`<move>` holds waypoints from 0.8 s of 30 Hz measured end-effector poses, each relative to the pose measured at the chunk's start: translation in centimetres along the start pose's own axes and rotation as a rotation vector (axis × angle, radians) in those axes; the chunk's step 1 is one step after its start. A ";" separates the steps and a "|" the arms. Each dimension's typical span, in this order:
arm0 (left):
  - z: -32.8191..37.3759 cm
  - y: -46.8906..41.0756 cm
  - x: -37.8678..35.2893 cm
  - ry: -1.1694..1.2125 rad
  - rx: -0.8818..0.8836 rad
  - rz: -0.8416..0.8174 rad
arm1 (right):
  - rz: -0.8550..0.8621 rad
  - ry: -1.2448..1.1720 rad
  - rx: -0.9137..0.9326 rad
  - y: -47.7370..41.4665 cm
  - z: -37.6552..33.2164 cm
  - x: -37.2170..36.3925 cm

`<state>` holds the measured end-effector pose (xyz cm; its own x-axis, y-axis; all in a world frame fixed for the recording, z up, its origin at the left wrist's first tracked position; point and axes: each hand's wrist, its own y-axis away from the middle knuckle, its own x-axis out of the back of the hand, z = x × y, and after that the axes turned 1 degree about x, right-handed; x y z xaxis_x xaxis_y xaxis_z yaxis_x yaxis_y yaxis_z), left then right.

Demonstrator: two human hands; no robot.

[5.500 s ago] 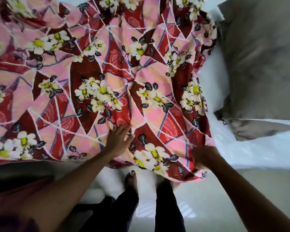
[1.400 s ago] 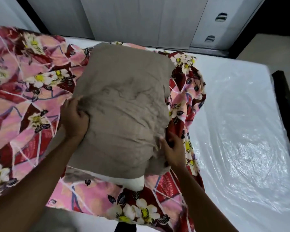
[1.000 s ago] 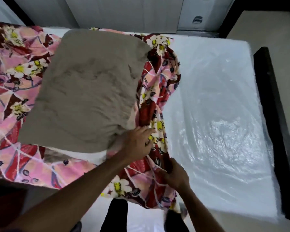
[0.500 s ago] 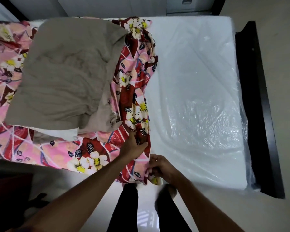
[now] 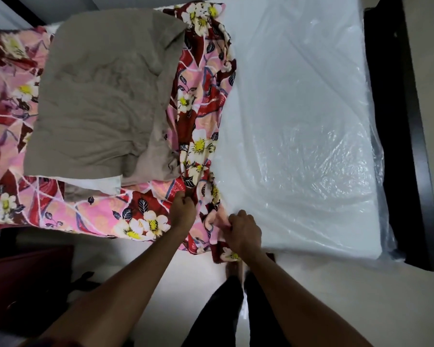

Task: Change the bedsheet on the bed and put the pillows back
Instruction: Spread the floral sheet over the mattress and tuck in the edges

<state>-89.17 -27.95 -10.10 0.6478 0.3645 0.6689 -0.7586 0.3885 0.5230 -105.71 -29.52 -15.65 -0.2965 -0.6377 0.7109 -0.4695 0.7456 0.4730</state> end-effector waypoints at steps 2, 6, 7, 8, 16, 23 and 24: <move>-0.7 -0.1 0.2 -0.011 0.004 0.043 | 0.050 -0.266 -0.040 0.0 0.8 0.0; -1.3 0.2 0.4 -0.139 -0.063 0.069 | 0.389 -0.898 -0.389 0.6 5.3 2.5; -1.5 0.3 0.3 -0.190 -0.085 0.079 | 0.462 -0.928 -0.427 1.1 6.8 3.5; -1.4 0.5 0.3 -0.253 -0.102 0.091 | 0.522 -0.900 -0.442 1.8 8.2 4.7; 0.7 2.5 -2.2 -0.489 -0.342 0.086 | 0.941 -0.687 -0.719 9.8 19.8 12.2; 3.3 6.0 -8.7 -0.357 -0.710 -0.472 | 0.254 -0.074 -0.866 13.8 23.4 12.7; 3.6 6.5 -9.7 -0.367 -0.715 -0.507 | 0.284 -0.002 -0.832 13.6 23.2 12.9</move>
<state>-100.69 -32.00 -11.28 0.7339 -0.2309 0.6388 -0.0925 0.8977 0.4308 -135.24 -32.06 -12.16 -0.3115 -0.4067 0.8588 0.3802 0.7750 0.5048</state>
